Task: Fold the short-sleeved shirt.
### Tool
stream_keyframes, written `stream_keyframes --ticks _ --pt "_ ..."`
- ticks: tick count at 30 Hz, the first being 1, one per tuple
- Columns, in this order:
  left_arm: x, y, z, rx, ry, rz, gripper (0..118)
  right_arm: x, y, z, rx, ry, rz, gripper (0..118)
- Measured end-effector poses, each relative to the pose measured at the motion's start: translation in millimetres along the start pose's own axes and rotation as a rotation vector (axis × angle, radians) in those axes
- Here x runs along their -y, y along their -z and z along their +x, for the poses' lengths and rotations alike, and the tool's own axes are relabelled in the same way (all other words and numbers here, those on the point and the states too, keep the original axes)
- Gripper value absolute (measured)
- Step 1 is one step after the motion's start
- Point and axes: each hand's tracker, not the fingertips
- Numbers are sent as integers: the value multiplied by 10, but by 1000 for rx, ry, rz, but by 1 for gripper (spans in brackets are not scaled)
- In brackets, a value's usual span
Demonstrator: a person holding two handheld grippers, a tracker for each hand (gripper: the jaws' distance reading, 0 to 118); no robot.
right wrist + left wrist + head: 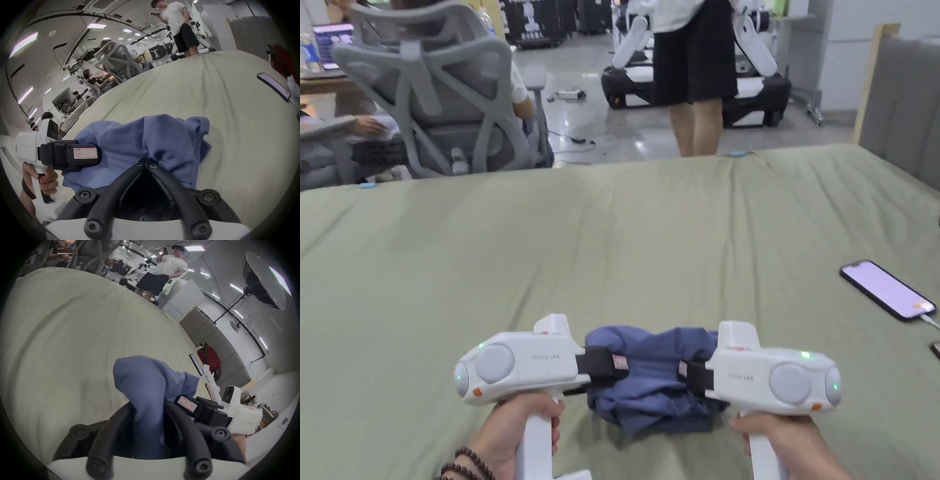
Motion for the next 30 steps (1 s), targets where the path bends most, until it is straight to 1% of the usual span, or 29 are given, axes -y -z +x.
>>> stream_keyframes --ticks 3,7,9,10,12,14,16,18,20,23,24,25,26,28,30 --pt "-88 -256 -208 -20 26 11 16 -5 150 -368 -7 -86 -6 0" --pt "-227 -836 -636 -62 29 56 16 -30 434 -1046 -27 -226 8 0" --pt "-293 -1184 -901 -108 32 91 16 -49 553 -1399 -40 -259 44 0" --pt "-338 -1388 -1078 -131 25 115 16 -68 621 -1582 -60 -279 64 0" --pt "-410 -1750 -1419 -175 6 145 16 -113 751 -1941 -72 -319 109 0" --pt "-484 -2130 -1824 -213 -35 170 16 -174 911 -2331 -102 -399 130 0" --pt "-518 -2484 -2228 -227 -66 199 16 -230 1091 -2682 -140 -451 138 0" --pt "-565 -2816 -2627 -248 -78 226 16 -257 1260 -3002 -148 -482 166 0" --pt "-609 -3152 -3059 -298 -70 228 16 -273 1417 -3305 -134 -515 250 0" --pt "-661 -3568 -3718 -377 -84 234 16 -291 1622 -3598 -145 -547 368 0" --pt "-666 -3678 -3881 -404 -90 235 16 -303 1684 -3655 -178 -557 374 0" --pt "-673 -3792 -4056 -439 -96 244 16 -318 1741 -3698 -232 -554 362 0" --pt "-638 -3878 -3980 -444 -100 233 16 -322 1780 -3731 -258 -552 348 0" --pt "-630 -4004 -4161 -438 -126 258 16 -293 1820 -3782 -233 -568 327 0" --pt "-639 -4035 -4350 -425 -139 269 16 -234 1841 -3770 -247 -581 318 0"
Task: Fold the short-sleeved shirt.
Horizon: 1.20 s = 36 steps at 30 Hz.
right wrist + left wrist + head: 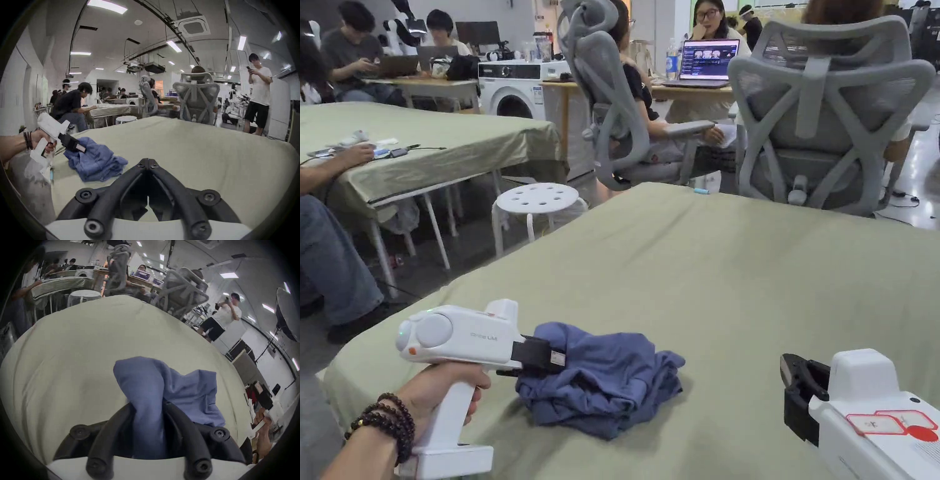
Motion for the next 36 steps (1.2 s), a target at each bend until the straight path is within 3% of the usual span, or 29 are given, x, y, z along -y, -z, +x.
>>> stream_keyframes --ticks 4,6,7,8,9,11,13,14,15,17,20,26,29,36 --pt "56 7 226 -44 61 0 27 108 -26 -8 -32 -14 -23 0" --pt "80 3 360 -184 163 35 100 113 -46 -26 -20 -36 -29 0" --pt "107 -87 412 -219 185 54 118 104 -48 -22 -14 -37 -31 0" --pt "54 -117 476 -185 180 103 106 80 -63 -12 -12 -33 -30 0" --pt "29 -175 552 -200 148 132 102 58 -79 -6 -10 -29 -24 0" --pt "-21 -331 656 -263 142 156 109 3 -124 27 7 -42 -7 0" --pt "-40 -511 867 -340 251 211 108 -81 -188 75 38 -50 5 0" --pt "-35 -594 1077 -361 311 249 94 -143 -220 117 63 -44 5 0" --pt "-36 -664 1273 -354 363 282 69 -206 -257 161 82 -36 10 0" --pt "49 -767 1888 -369 448 374 1 -393 -389 282 137 -15 36 0" --pt "91 -844 2697 -344 528 527 0 -747 -684 534 213 10 68 0" --pt "-71 -816 4216 -201 495 646 0 -1461 -1573 1327 372 -28 155 0" --pt "-119 -670 4865 -128 549 681 0 -1686 -2018 1757 454 -39 195 0" --pt "-160 -134 6182 -9 531 714 0 -1874 -2936 2781 644 -44 226 0"
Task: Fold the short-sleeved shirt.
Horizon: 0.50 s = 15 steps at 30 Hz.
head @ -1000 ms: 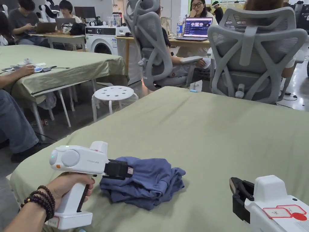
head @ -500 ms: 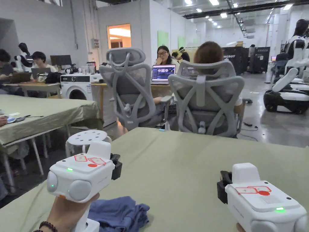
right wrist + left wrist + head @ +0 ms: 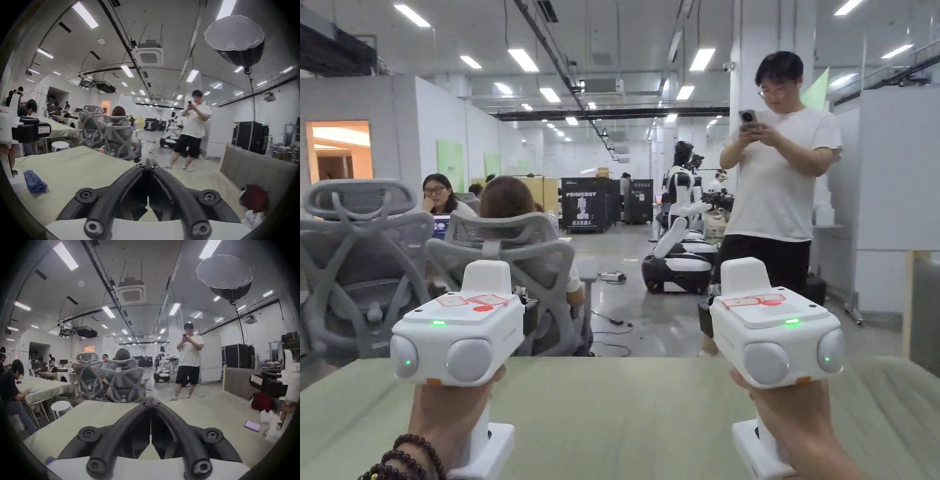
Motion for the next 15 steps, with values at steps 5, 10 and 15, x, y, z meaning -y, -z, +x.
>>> stream_keyframes --ticks 5,10,15 --pt "133 375 699 10 -24 -23 0 192 103 814 97 26 -26 3" --pt "399 600 1084 16 -27 -43 0 526 104 1237 151 78 -52 2" --pt "576 639 1277 8 15 -56 0 709 64 1259 151 96 -58 2"
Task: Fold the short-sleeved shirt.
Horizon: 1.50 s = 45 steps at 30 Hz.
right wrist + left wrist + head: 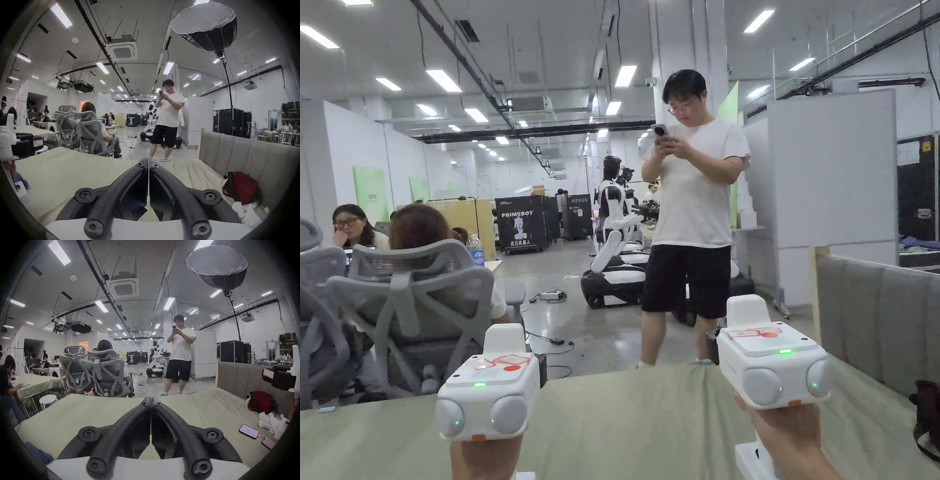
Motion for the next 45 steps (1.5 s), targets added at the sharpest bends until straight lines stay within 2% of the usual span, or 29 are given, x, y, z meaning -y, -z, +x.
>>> stream_keyframes --ticks 5,6,7,8,10,11,12,13,14,30,45 --pt "34 -24 -63 -19 -8 -4 0 31 -18 -101 -18 -19 -5 2" --pt "30 -29 -81 -26 -10 -3 10 25 -18 -113 -18 -20 -5 3" --pt "24 -35 -98 -35 -8 -1 26 26 -25 -121 -20 -20 -4 9" --pt "21 -37 -123 -39 -10 1 58 30 -34 -129 -22 -15 -2 29" --pt "16 -24 -147 -41 -12 -5 113 40 -26 -142 -35 -10 -5 75" --pt "17 -19 -144 -47 -9 -18 118 54 -23 -154 -37 -8 -6 89" --pt "22 -21 -141 -48 -6 -21 118 67 -23 -165 -38 -10 -9 95" --pt "19 -63 -130 -50 9 21 118 84 -25 -175 -37 -12 -8 95" --pt "21 -75 -126 -42 21 21 117 116 -11 -180 -27 -18 -1 118" --pt "69 -157 -144 -25 2 20 118 140 -119 -88 1 5 22 118" --pt "167 -209 -309 -39 -22 9 118 204 -156 -154 -6 -12 11 118"
